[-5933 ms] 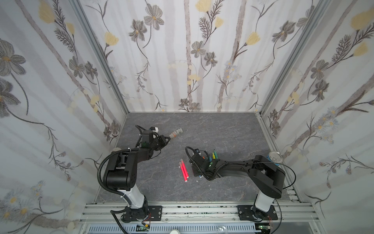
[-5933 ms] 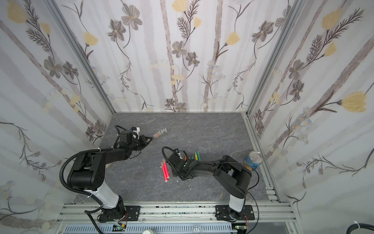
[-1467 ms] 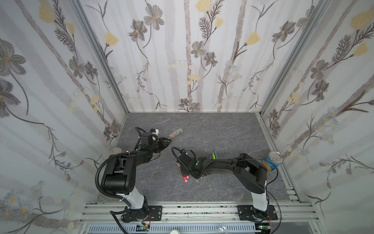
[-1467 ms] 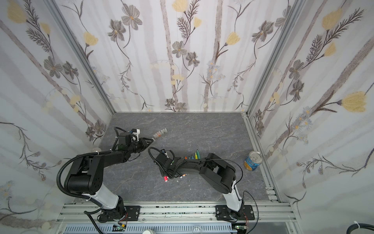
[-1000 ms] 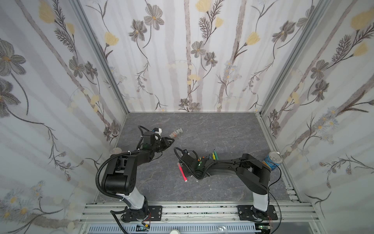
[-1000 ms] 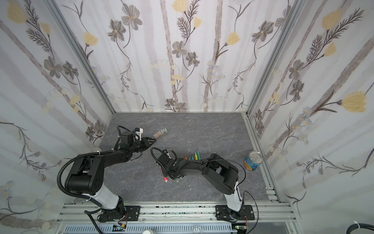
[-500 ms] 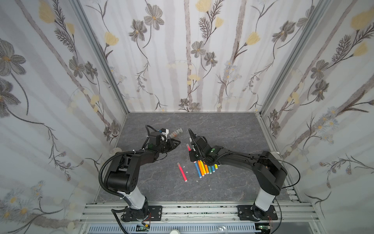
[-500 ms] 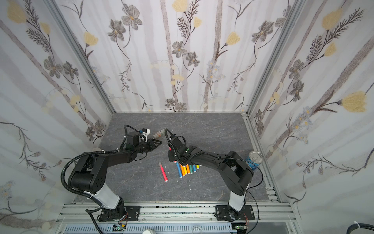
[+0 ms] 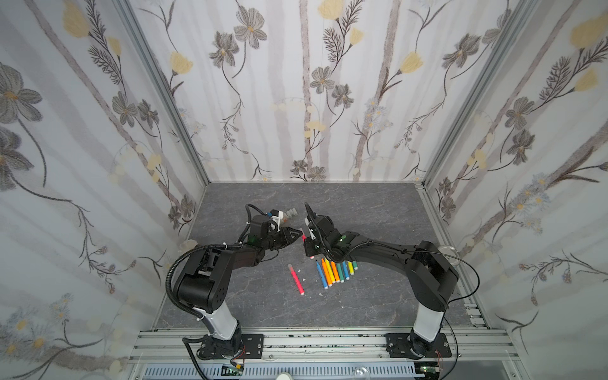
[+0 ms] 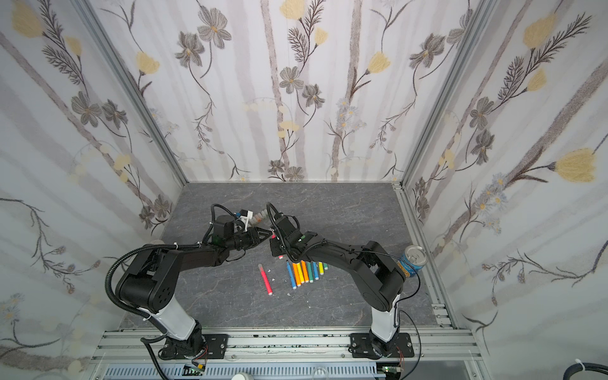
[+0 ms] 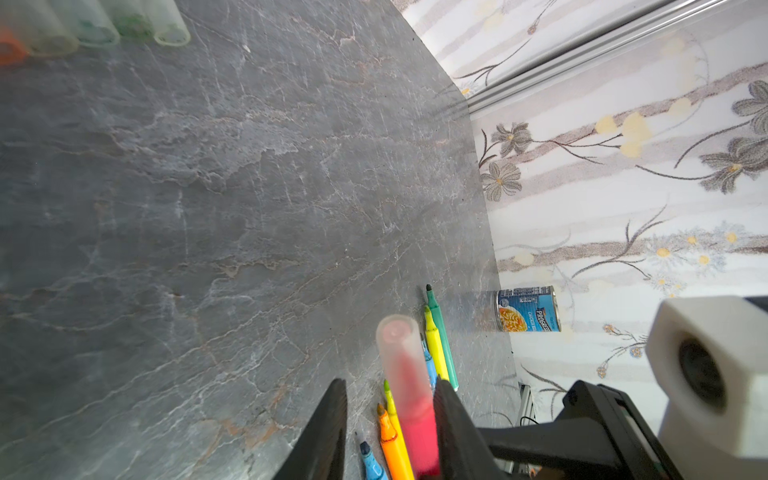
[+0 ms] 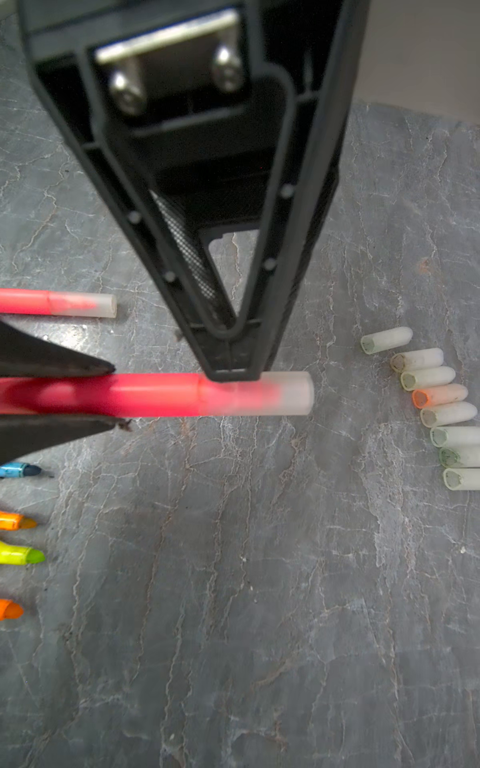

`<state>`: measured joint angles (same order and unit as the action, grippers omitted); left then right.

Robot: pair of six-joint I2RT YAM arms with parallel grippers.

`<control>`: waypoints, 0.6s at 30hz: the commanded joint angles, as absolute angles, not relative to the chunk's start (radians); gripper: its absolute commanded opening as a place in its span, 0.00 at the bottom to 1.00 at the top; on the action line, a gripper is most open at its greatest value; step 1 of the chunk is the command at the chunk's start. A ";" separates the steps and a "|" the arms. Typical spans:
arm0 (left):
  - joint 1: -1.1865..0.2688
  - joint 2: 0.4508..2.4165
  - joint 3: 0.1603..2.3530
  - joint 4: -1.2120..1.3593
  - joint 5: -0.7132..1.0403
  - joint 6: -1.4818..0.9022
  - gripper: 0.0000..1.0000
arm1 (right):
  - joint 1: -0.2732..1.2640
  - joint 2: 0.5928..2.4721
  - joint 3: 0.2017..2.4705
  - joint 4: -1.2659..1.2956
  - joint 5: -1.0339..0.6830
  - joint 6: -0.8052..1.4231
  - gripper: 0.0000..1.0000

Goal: Open the pen caps
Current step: 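Lift the pink highlighter with the right gripper while the left reaches toward its cap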

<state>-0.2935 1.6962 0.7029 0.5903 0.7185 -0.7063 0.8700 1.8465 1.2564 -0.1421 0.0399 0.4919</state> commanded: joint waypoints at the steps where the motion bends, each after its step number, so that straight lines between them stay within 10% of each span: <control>1: -0.304 1.710 0.709 0.650 0.727 -0.719 0.35 | 0.870 1.836 1.255 -0.119 0.028 0.488 0.00; 18: -0.311 1.748 0.709 0.685 0.712 -0.735 0.32 | 0.888 1.822 1.221 -0.081 0.000 0.488 0.00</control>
